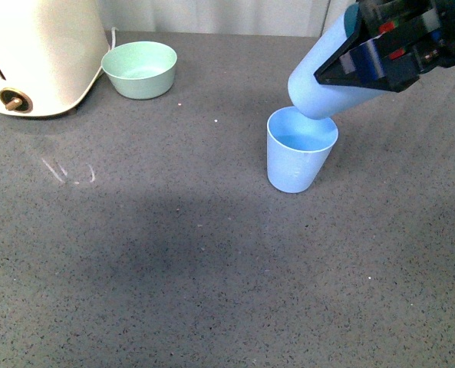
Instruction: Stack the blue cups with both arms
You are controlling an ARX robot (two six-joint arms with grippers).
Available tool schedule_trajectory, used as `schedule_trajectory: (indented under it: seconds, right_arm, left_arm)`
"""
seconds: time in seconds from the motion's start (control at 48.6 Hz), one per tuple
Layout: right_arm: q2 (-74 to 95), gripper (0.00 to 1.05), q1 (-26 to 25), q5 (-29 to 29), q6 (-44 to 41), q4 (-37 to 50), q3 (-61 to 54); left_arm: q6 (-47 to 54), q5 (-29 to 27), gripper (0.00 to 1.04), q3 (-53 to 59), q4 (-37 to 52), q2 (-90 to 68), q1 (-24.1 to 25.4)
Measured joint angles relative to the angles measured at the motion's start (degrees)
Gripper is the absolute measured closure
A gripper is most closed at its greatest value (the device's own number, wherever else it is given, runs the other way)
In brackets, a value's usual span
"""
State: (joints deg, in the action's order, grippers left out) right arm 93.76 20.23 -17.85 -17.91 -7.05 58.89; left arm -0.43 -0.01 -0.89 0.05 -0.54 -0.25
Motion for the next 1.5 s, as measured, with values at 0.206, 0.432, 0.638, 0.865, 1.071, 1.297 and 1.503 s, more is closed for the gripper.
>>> schedule_trajectory:
  seconds: [0.206,0.432,0.638,0.865,1.071,1.297,1.503]
  right_arm:
    - [3.5,1.03,1.5,1.4,1.3,1.0,0.3]
    - [6.8,0.91,2.7,3.8,3.2,4.2,0.8]
    - [5.0,0.54,1.4,3.9,5.9,9.9,0.3]
    - [-13.3,0.20,-6.4,11.8,9.5,24.9,-13.4]
    - [-27.3,0.59,-11.0,27.1,16.4,49.2,-33.0]
    - [-34.1,0.99,-13.6,24.0,17.1,50.3,-43.3]
    - [-41.2,1.03,-15.8,22.1,17.3,49.2,-49.2]
  left_arm:
    - [0.0,0.0,0.09,0.0,0.0,0.0,0.0]
    - [0.0,0.0,0.09,0.0,0.0,0.0,0.0]
    - [0.0,0.0,0.09,0.0,0.0,0.0,0.0]
    - [0.0,0.0,0.09,0.0,0.0,0.0,0.0]
    - [0.0,0.0,0.09,0.0,0.0,0.0,0.0]
    - [0.0,0.0,0.09,0.0,0.0,0.0,0.0]
    - [0.0,0.0,0.09,0.0,0.0,0.0,0.0]
